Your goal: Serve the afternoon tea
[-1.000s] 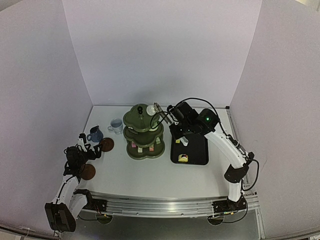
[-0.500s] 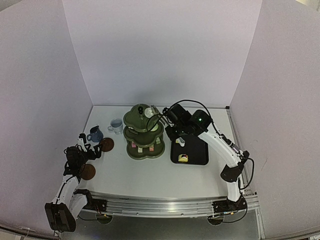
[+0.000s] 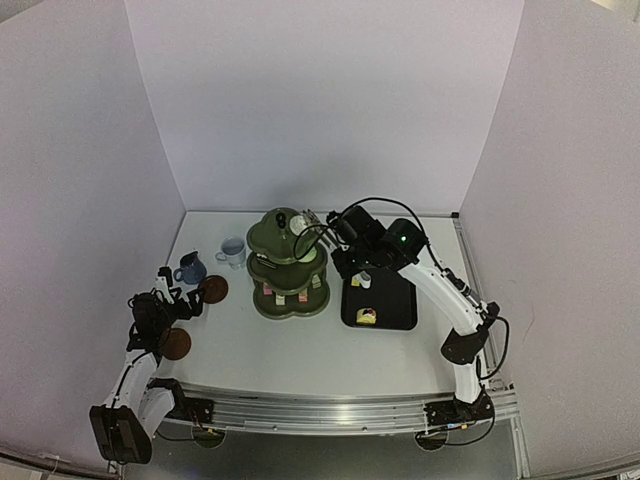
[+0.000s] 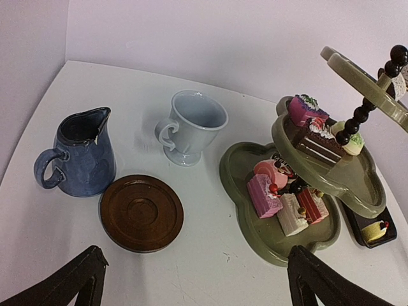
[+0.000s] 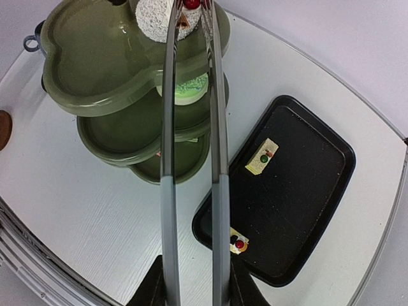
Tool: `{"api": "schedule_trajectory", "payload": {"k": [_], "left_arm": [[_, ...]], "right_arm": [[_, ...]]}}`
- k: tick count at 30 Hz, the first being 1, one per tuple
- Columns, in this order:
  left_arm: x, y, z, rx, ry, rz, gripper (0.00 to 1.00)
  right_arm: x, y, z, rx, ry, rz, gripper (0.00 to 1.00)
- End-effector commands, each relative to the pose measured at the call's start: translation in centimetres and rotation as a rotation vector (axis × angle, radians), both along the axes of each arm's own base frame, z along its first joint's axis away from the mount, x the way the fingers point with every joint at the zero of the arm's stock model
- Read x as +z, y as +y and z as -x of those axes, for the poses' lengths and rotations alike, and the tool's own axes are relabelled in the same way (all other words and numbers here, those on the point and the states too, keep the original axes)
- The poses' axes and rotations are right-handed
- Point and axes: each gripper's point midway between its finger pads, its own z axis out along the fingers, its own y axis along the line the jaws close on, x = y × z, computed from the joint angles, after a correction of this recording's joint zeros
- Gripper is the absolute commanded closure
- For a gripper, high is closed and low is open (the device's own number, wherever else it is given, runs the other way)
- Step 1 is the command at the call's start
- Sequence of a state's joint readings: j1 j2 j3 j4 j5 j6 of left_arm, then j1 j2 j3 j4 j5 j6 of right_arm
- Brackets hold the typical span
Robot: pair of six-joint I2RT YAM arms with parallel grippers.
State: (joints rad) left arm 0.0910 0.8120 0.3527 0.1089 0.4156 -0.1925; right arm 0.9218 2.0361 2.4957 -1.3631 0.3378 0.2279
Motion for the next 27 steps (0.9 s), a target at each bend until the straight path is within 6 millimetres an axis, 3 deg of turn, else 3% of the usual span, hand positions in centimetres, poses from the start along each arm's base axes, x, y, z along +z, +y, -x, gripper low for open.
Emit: {"api": "schedule_trajectory", "payload": {"k": [1,5,13,23,27], "left_arm": [[1.0,0.0,-0.2,0.0,-0.035,0.008,0.0],[1.0,0.1,-0.2,0.001,-0.035,0.007,0.0],[1.0,0.0,-0.3,-0.001,-0.035,0.007,0.0],[1.0,0.0,-0.2,-0.003,-0.036,0.007,0.0],[1.0,0.0,-0.2,-0.003,-0.036,0.007,0.0]], "right_arm": [[1.5,-2.1,1.7,-0.001,0.011,0.026,0.74],[1.7,-1.8,1.7,0.003,0.006,0.012,0.73],[5.1,-1.4,1.6,0.0,-0.066,-0.113,0.71],[6.9,-1.1,1.6,-0.001,-0.099,-0.183,0.7],[7.4,-2.4,1.4,-0.051,-0.131,-0.174,0.7]]}}
